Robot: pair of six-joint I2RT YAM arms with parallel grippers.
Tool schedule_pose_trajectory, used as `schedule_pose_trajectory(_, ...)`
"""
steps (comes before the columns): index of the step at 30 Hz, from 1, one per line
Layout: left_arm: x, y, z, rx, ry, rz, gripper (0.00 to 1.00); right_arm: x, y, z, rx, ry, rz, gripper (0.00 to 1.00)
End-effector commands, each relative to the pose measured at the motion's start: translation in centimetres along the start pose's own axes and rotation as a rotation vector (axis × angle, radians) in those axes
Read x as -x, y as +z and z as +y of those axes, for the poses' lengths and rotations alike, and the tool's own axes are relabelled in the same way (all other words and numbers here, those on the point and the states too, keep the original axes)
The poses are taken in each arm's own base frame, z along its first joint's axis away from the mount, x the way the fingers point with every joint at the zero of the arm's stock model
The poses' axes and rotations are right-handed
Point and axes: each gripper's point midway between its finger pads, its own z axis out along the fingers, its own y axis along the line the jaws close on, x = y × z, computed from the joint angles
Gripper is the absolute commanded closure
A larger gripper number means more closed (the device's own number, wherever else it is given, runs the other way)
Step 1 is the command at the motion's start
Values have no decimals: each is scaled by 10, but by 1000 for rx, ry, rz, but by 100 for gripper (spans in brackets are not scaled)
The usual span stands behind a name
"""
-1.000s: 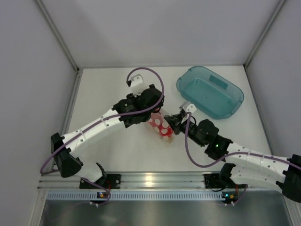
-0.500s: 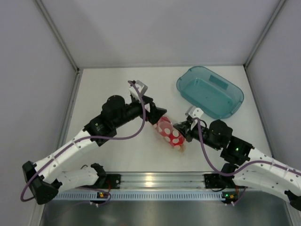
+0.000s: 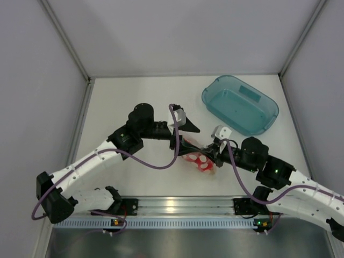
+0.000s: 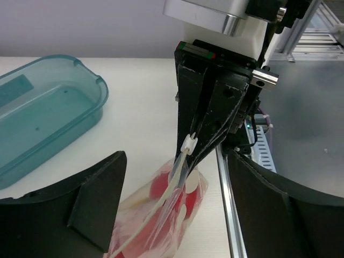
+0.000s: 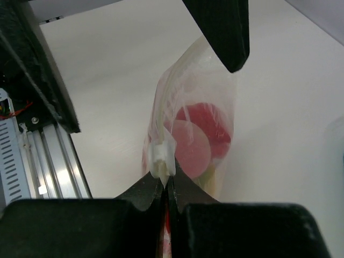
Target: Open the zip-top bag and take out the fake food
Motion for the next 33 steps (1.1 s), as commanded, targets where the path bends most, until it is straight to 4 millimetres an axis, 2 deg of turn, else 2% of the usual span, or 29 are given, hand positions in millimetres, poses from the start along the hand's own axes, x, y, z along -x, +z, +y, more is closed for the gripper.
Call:
schedule_pose_trajectory(1,28,7,-10,-102,73,-56,23,29,-2,13,69,-26,-63,100)
schedule_pose_trajectory(2,30,8,-10,-112,74,-59,29,29,-2,14,77,-28,-65,100)
schedule_pose_trajectory(5,26,13,-7,-124,60,-47,38,29,1,16,90,-30,-66,100)
schedule_pose_trajectory(8,20,15,-8,-139,55,-38,44,31,2,16,90,-27,-72,100)
schedule_pose_trajectory(13,10,17,-17,-213,34,-22,47,35,3,12,70,-24,-78,100)
schedule_pose_trajectory(16,5,19,-15,-207,26,-14,57,36,5,13,73,-25,-72,100)
schedule_pose_trajectory(19,3,21,-13,-206,17,-8,57,36,6,12,72,-22,-69,100)
schedule_pose_trajectory(25,0,22,-9,-189,22,-3,73,36,6,10,55,-18,-68,100)
schedule_pose_trajectory(26,-2,21,-8,-182,21,-1,84,36,6,9,54,-17,-69,100)
schedule_pose_trajectory(29,-5,19,-7,-162,26,8,100,37,4,6,34,-12,-77,100)
schedule_pose_trajectory(32,-7,18,-4,-147,46,19,100,38,1,2,10,-10,-84,100)
schedule_pose_trajectory(33,-14,17,-3,-140,37,43,100,39,-1,2,5,-10,-91,100)
